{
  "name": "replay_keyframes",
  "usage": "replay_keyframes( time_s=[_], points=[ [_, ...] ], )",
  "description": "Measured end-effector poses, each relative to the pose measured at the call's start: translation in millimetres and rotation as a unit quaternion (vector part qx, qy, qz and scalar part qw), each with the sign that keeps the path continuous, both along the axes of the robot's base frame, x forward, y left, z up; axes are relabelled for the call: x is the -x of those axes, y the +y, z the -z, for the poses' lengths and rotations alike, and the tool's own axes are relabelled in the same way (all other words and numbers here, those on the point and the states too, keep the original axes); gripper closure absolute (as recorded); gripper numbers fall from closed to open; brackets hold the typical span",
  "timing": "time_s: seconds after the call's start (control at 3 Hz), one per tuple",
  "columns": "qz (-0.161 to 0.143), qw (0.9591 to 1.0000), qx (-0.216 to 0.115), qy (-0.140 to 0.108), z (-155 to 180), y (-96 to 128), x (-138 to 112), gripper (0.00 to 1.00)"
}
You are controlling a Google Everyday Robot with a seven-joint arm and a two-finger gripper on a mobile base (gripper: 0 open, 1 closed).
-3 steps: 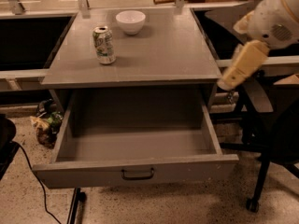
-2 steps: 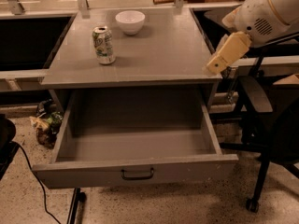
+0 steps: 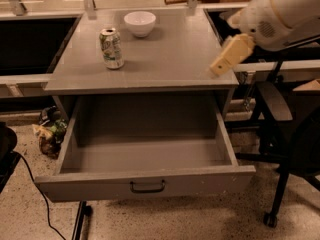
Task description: Place 7up can into top drawer
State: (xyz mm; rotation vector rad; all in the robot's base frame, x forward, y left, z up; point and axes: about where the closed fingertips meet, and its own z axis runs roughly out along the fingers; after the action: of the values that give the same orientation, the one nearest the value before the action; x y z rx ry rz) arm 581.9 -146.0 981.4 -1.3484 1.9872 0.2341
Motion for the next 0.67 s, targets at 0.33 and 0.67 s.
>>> replay_keyframes(
  time_s=[0.33, 0.67],
  points=[
    [-0.011, 0.9987, -0.042, -0.028, 11, 33, -57, 0.00],
    [-0.006, 0.9946, -0.091, -0.049, 19, 63, -106, 0.00]
  ],
)
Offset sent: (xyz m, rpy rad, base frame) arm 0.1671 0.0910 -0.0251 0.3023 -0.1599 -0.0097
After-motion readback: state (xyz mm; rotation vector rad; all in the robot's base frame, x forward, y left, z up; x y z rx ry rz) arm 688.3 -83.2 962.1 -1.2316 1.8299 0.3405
